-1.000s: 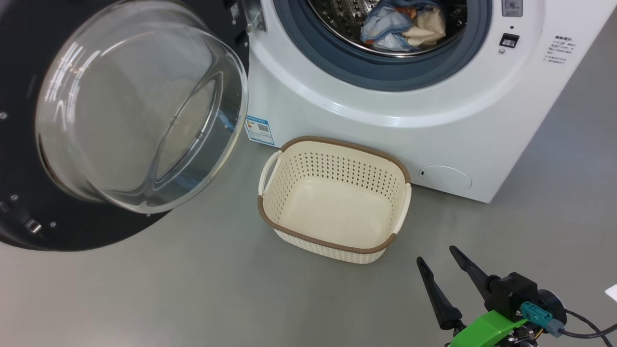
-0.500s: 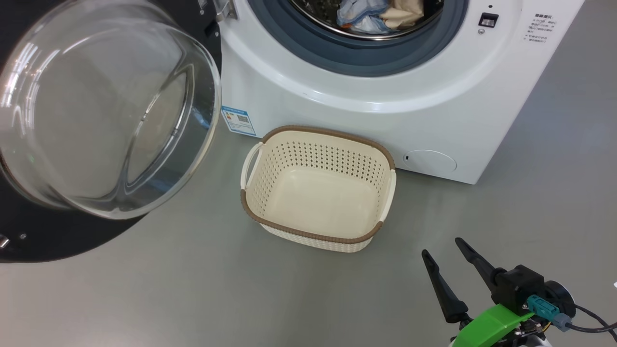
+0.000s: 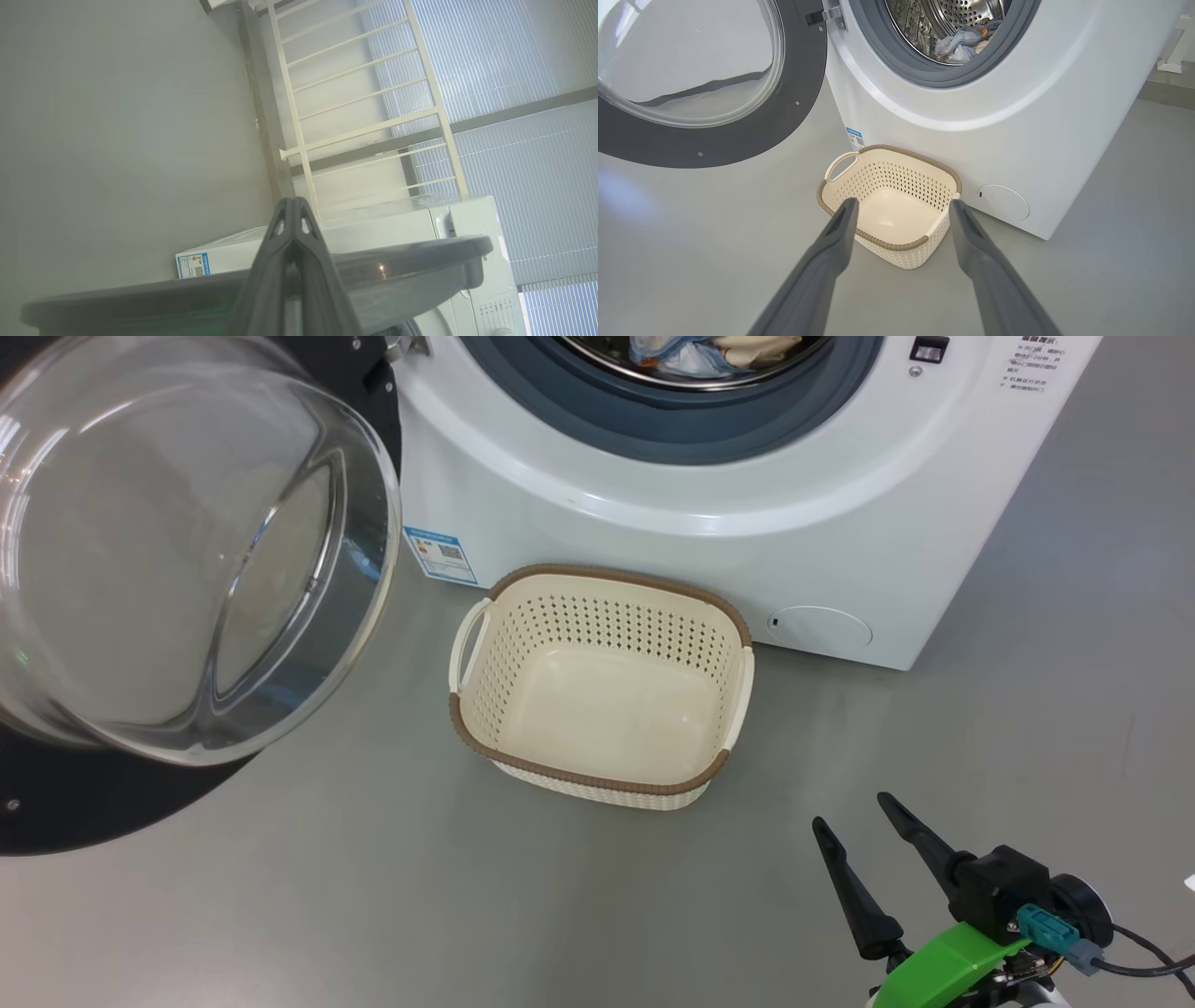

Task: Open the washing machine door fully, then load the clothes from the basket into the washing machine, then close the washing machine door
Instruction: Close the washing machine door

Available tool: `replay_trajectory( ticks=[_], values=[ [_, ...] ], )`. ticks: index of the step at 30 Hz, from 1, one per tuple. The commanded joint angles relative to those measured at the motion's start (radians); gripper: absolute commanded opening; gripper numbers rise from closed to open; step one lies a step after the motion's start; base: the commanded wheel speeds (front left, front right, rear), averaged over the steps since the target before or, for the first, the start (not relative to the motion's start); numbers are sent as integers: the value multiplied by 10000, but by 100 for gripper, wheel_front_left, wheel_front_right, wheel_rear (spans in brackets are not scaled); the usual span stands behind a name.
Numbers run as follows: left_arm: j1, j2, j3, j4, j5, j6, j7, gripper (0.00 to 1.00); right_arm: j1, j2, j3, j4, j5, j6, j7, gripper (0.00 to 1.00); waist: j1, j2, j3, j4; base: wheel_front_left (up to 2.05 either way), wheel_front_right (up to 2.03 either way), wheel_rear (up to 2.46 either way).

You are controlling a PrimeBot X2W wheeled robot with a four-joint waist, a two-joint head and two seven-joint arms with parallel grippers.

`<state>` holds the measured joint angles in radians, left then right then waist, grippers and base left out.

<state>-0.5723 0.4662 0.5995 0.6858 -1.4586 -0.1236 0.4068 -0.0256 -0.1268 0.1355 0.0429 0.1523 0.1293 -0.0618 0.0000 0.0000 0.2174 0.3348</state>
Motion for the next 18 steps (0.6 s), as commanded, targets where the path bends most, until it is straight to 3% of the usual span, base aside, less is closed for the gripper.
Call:
replay_trajectory(
  ticks=[1,18],
  values=[
    [169,661,163,-318,-65,-70,115,0,-328,11,257,-301,-157,14,-8,100,0,0,24,-11,0,0,0],
    [452,714,-246,-519,-697,-71,1707,0,-399,70,240,-278,-200,14,-39,100,0,0,116,2,0,0,0]
  ],
)
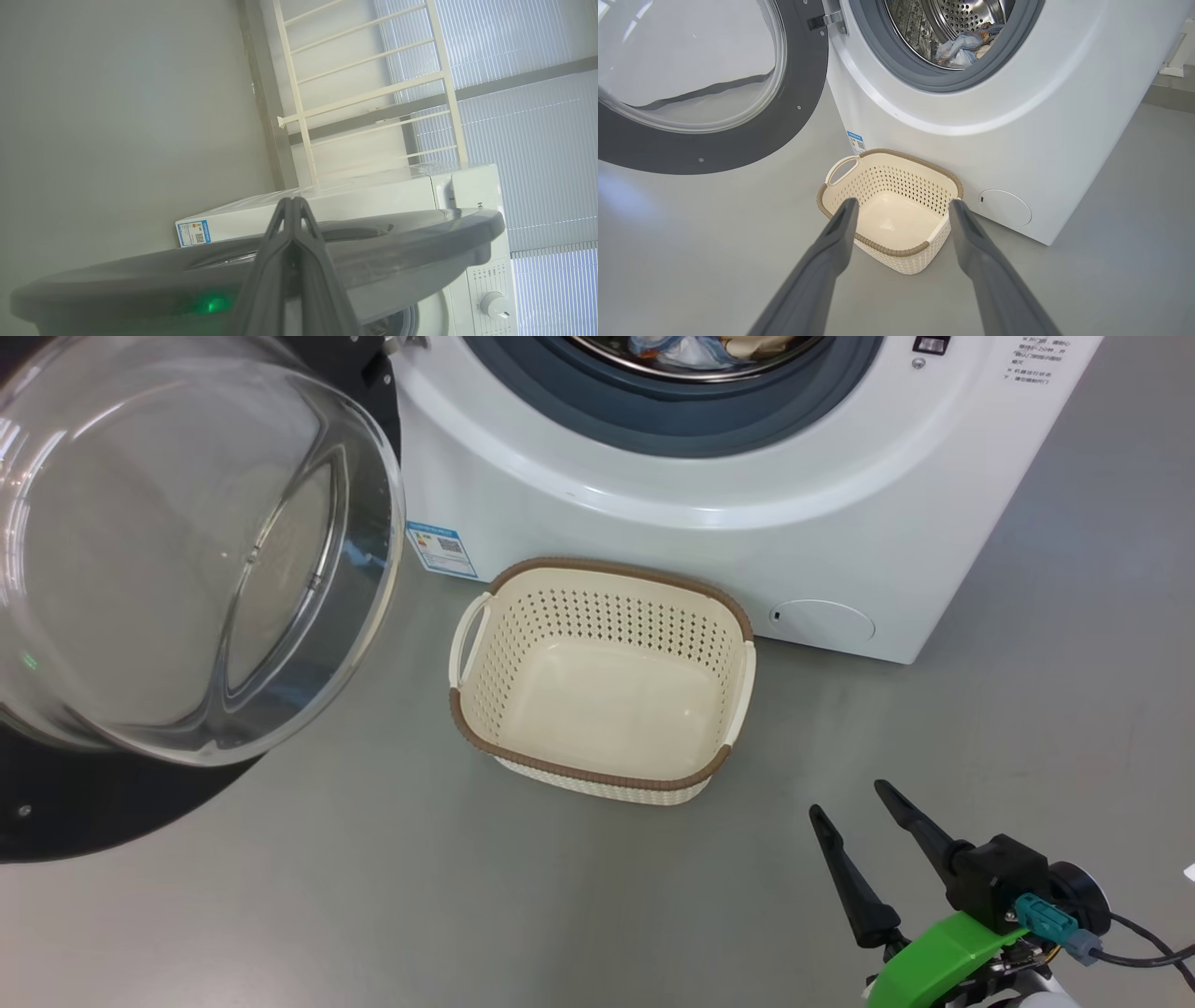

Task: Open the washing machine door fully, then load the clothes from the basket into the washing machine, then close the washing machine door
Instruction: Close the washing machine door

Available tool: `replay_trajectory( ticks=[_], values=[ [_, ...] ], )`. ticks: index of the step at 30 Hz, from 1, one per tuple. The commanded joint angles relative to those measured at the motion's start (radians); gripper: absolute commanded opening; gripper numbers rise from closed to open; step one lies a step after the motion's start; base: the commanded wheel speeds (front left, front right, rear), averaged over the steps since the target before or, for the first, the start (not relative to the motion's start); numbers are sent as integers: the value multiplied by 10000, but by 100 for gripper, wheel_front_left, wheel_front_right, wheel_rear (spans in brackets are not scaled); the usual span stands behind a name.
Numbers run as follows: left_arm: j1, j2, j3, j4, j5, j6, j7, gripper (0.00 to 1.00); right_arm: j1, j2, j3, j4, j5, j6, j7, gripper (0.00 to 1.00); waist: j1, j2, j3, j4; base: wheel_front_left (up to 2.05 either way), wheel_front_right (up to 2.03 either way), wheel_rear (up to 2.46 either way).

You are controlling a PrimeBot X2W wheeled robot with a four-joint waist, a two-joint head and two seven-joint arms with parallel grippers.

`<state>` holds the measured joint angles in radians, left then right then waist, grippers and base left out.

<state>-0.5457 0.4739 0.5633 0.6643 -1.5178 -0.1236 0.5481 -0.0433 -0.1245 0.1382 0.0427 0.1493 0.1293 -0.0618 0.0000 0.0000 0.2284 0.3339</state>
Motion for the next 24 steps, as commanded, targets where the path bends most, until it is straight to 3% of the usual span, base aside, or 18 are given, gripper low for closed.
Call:
replay_trajectory(
  ticks=[1,16,24],
  values=[
    [209,636,94,-357,-165,-71,447,0,-216,51,211,-260,-162,14,-51,100,0,0,4,17,0,0,0],
    [590,220,-234,-1560,-1182,-64,2514,0,-342,186,376,55,-54,14,-229,100,0,0,-181,71,0,0,0],
    [1004,-116,-159,-2322,-1929,165,3511,0,-321,276,404,265,13,14,-365,100,0,0,-325,2,0,0,0]
  ],
)
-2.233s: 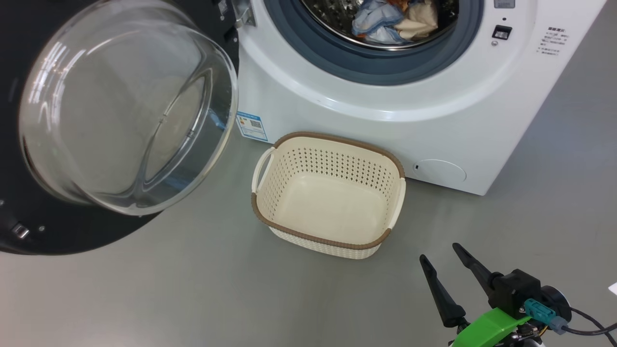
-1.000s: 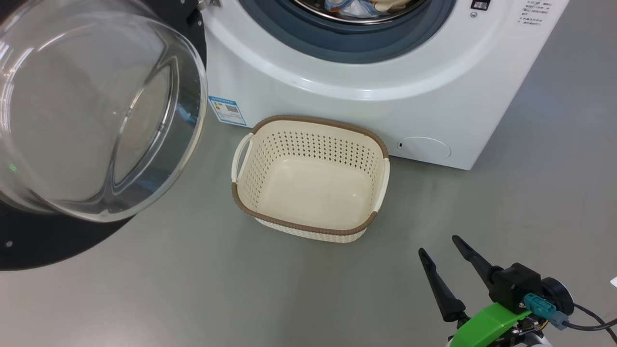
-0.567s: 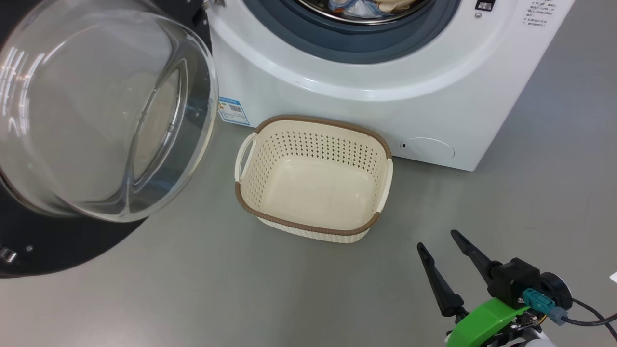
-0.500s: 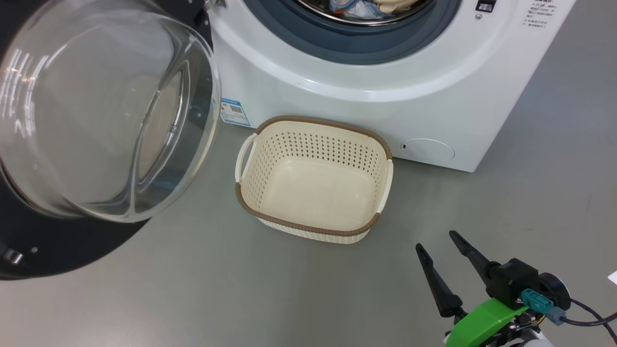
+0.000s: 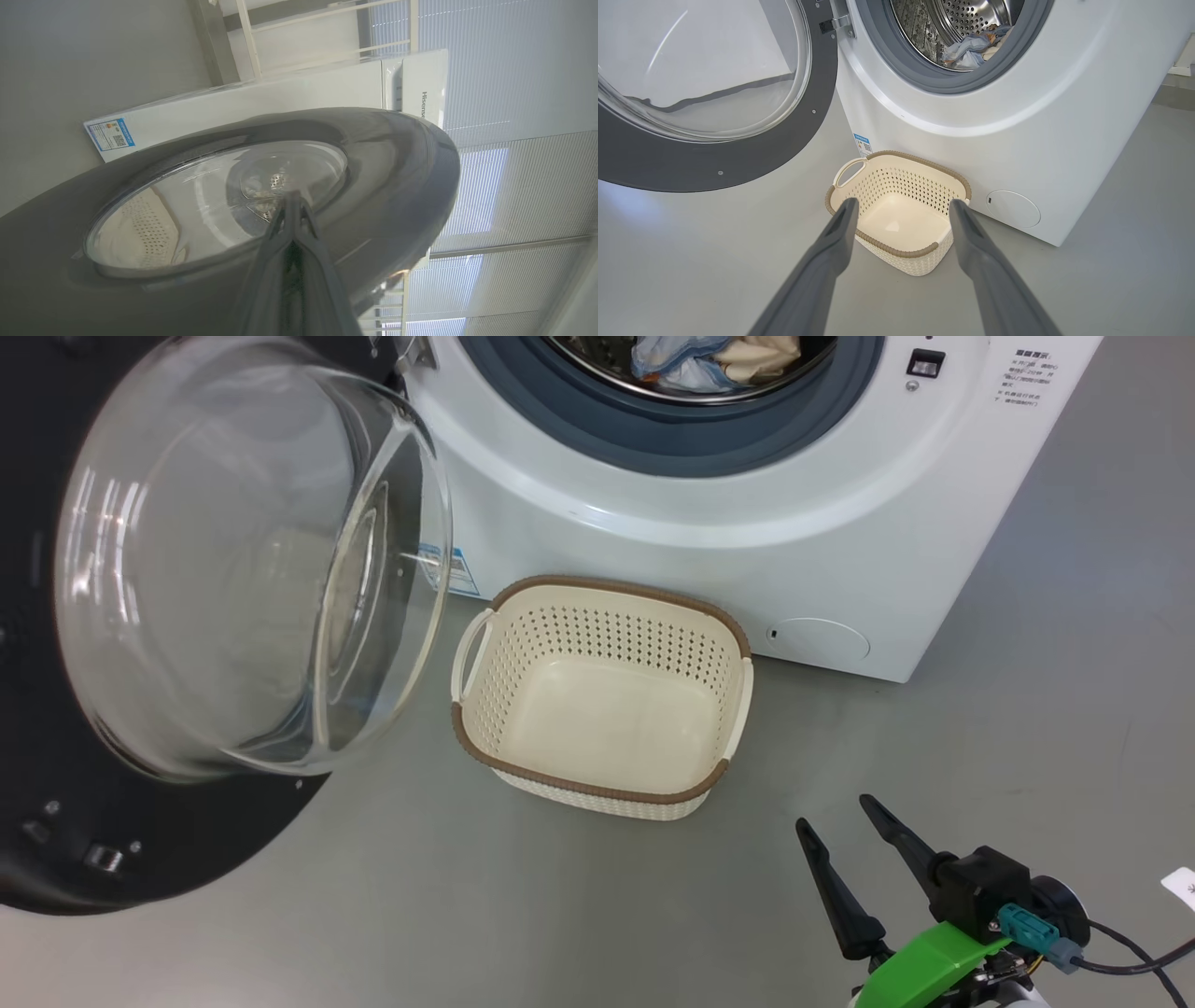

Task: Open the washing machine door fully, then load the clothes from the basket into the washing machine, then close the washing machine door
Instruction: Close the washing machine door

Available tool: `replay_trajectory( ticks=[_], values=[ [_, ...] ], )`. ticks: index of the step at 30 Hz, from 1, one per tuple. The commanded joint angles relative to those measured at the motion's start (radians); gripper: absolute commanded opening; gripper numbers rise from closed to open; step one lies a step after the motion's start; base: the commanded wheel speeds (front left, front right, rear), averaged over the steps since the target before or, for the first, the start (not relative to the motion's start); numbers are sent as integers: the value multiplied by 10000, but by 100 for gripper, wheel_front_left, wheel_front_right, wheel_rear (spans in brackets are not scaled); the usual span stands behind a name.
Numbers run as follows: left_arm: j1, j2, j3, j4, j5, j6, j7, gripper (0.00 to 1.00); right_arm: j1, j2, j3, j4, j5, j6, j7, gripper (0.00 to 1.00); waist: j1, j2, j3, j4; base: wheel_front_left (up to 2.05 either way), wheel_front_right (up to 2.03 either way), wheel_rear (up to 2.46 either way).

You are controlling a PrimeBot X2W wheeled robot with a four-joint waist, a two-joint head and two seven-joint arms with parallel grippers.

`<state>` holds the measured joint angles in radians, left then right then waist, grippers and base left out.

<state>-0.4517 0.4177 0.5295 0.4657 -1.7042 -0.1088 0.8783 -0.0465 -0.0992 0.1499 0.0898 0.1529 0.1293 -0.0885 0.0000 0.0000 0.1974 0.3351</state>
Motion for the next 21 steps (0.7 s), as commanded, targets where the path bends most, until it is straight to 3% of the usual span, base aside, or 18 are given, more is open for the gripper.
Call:
replay_trajectory(
  ticks=[1,9,21],
  values=[
    [125,370,171,-460,-150,27,318,0,-291,33,289,-185,-21,14,-111,100,0,0,-31,-15,0,0,0],
    [910,-4,-101,-1654,-470,317,1229,0,-353,84,305,-64,9,14,-245,100,0,0,-44,-171,0,0,0],
    [1676,-1172,-307,-3732,-1095,520,1643,0,-425,252,369,358,130,14,-593,100,0,0,-126,-646,0,0,0]
  ],
)
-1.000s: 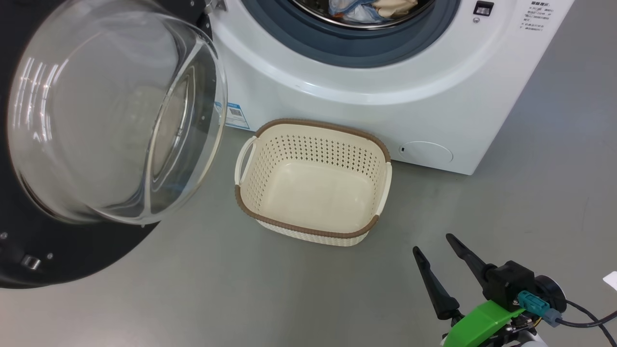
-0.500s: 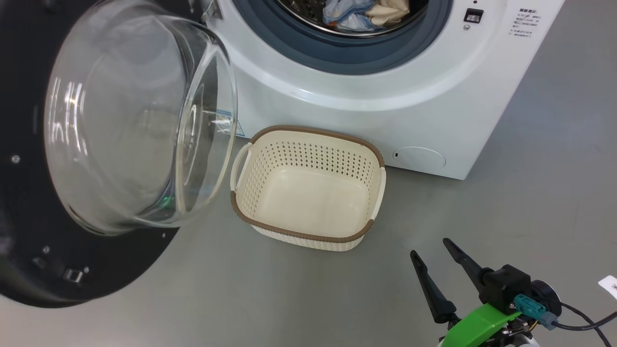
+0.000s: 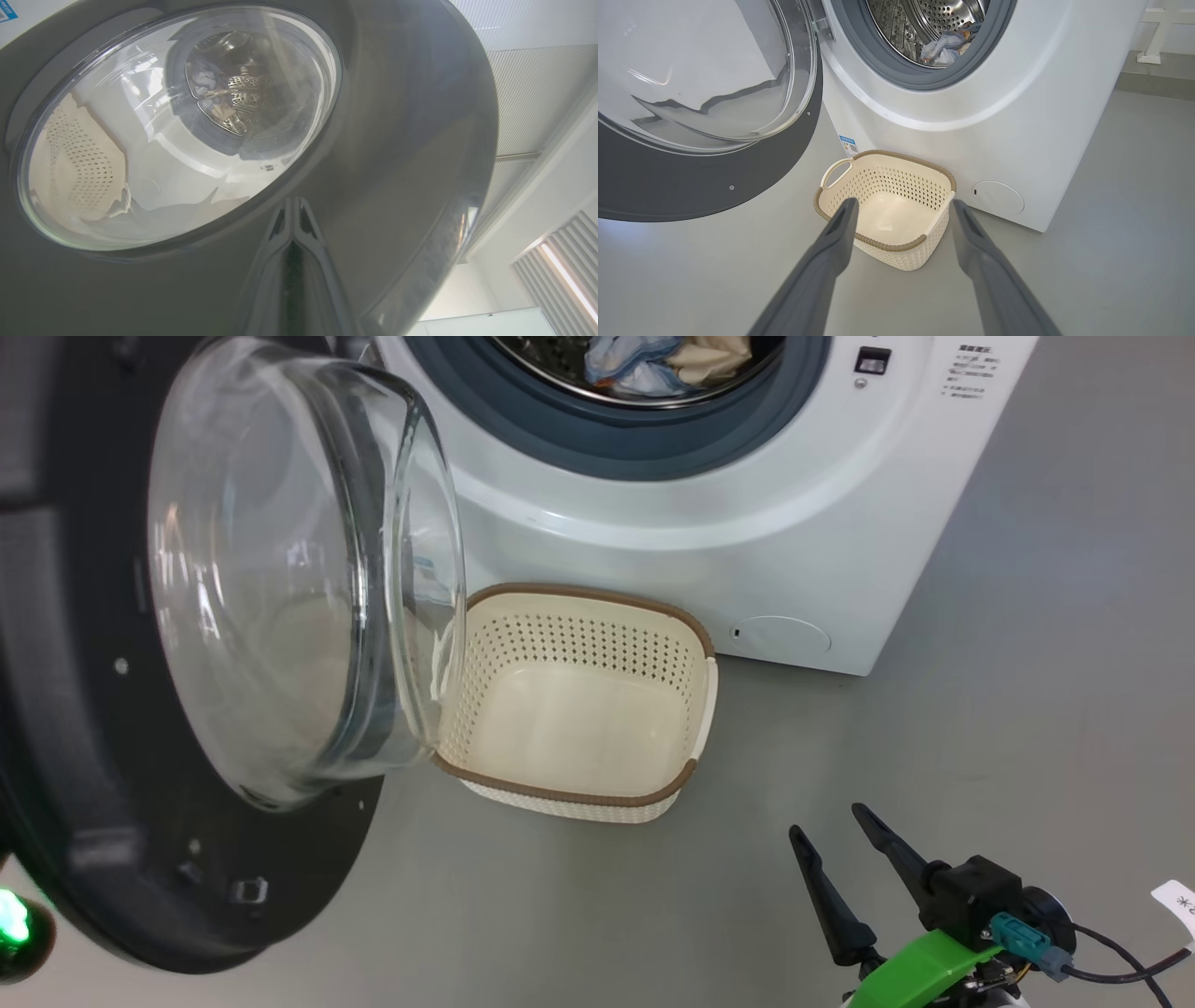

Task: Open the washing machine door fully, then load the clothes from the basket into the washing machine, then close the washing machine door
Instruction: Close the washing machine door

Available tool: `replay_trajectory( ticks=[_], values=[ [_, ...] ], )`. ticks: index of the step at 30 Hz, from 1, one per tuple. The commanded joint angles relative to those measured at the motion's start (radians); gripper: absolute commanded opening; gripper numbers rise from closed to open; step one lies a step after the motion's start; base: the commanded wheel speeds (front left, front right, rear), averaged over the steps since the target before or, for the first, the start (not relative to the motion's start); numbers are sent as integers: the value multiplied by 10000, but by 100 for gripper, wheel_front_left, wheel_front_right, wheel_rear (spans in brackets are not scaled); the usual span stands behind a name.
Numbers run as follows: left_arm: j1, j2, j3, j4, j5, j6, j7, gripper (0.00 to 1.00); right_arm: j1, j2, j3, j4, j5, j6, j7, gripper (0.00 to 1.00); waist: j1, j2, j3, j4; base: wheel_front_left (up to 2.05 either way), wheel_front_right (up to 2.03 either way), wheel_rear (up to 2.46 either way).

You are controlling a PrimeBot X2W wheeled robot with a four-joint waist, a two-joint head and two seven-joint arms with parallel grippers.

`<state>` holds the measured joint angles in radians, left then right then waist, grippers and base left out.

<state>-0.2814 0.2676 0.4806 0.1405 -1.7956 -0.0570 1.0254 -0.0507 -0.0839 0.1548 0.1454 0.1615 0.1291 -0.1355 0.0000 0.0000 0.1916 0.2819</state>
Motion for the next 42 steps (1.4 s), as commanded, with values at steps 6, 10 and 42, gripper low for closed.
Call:
replay_trajectory(
  ticks=[6,10,42],
  values=[
    [167,12,-15,-1101,-240,79,285,0,-408,163,341,-1,110,16,-270,100,0,0,-160,-405,0,0,0],
    [237,-209,-208,-1420,-188,134,291,0,-427,202,360,132,150,16,-382,100,0,0,-205,-635,0,0,0],
    [-982,-1861,-1115,-1211,747,-712,-1036,0,-681,334,224,887,544,16,-1054,100,0,0,73,-3226,0,0,0]
  ],
)
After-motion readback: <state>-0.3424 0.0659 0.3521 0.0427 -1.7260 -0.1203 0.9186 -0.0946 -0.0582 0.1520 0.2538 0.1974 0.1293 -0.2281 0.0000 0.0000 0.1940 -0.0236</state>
